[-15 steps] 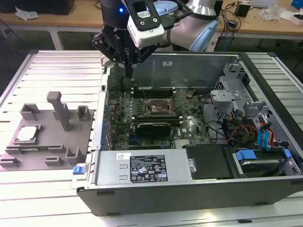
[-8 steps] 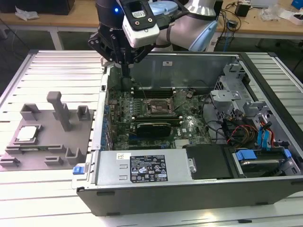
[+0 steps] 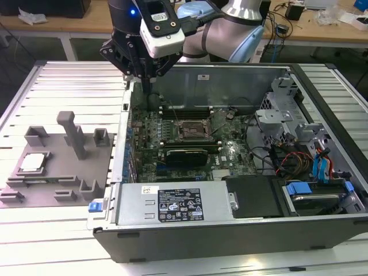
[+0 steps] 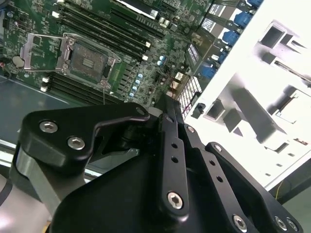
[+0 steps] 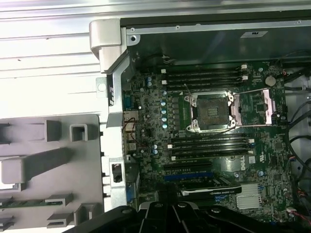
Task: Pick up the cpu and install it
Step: 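Reach for the cpu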
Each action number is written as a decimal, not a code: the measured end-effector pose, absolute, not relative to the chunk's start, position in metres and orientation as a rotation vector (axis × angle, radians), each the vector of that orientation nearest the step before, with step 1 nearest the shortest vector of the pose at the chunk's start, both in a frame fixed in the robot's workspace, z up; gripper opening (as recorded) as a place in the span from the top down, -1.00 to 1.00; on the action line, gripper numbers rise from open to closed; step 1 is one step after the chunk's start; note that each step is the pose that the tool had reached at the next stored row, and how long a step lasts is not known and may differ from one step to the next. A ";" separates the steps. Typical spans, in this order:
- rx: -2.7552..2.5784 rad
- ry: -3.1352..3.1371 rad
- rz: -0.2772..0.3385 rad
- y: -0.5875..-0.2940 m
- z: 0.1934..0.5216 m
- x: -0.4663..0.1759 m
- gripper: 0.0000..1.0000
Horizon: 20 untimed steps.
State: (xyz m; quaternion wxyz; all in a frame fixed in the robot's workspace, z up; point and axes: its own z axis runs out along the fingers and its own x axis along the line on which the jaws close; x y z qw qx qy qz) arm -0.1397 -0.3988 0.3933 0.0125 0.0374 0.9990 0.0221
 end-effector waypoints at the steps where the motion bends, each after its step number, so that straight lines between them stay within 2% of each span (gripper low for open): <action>1: 0.117 3.114 0.069 -0.399 0.393 -0.141 0.79; 20: 0.117 3.114 0.069 -0.399 0.393 -0.164 0.79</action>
